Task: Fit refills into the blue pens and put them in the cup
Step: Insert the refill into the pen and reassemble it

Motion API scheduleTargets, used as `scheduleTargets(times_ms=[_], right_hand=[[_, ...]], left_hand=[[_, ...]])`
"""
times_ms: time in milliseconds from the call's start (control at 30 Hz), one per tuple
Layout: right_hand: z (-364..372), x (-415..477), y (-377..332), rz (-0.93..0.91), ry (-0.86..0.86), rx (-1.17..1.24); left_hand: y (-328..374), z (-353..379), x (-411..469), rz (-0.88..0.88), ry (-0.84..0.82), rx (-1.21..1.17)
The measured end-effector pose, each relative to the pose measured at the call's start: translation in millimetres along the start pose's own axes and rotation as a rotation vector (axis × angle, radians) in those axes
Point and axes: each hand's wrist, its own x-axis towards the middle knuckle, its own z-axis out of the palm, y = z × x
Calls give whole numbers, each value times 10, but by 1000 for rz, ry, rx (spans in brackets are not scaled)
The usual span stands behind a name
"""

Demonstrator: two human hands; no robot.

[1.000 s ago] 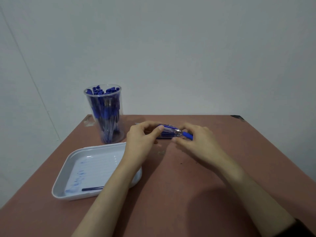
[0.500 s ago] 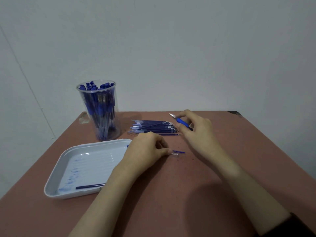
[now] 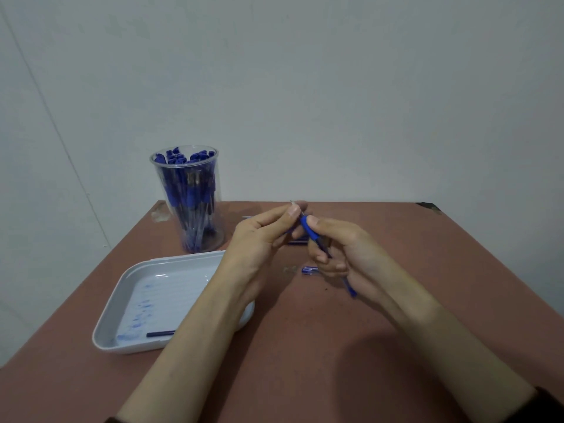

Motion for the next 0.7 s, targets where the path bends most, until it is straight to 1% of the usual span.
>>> scheduleTargets(times_ms=[100, 200, 300, 367, 433, 500, 567, 700], right_hand=[[41, 18, 60, -191, 116, -233], [70, 30, 112, -301, 148, -327], [60, 56, 143, -289, 158, -312], [27, 76, 150, -265, 210, -307], [-17, 102, 157, -277, 277, -323], [-53, 120, 158, -277, 321, -314], [-73, 123, 156, -272, 318, -313], [-40, 90, 134, -272, 227, -312]], left_hand=[[-10, -25, 15, 42, 72, 12], [-23, -27, 16, 51, 131, 39], [-2, 7, 8, 15, 80, -55], [25, 28, 0, -10, 33, -105], [45, 19, 3, -8, 44, -98], [43, -14, 11, 25, 90, -73], [35, -42, 18, 55, 121, -30], [5, -27, 12, 69, 76, 12]])
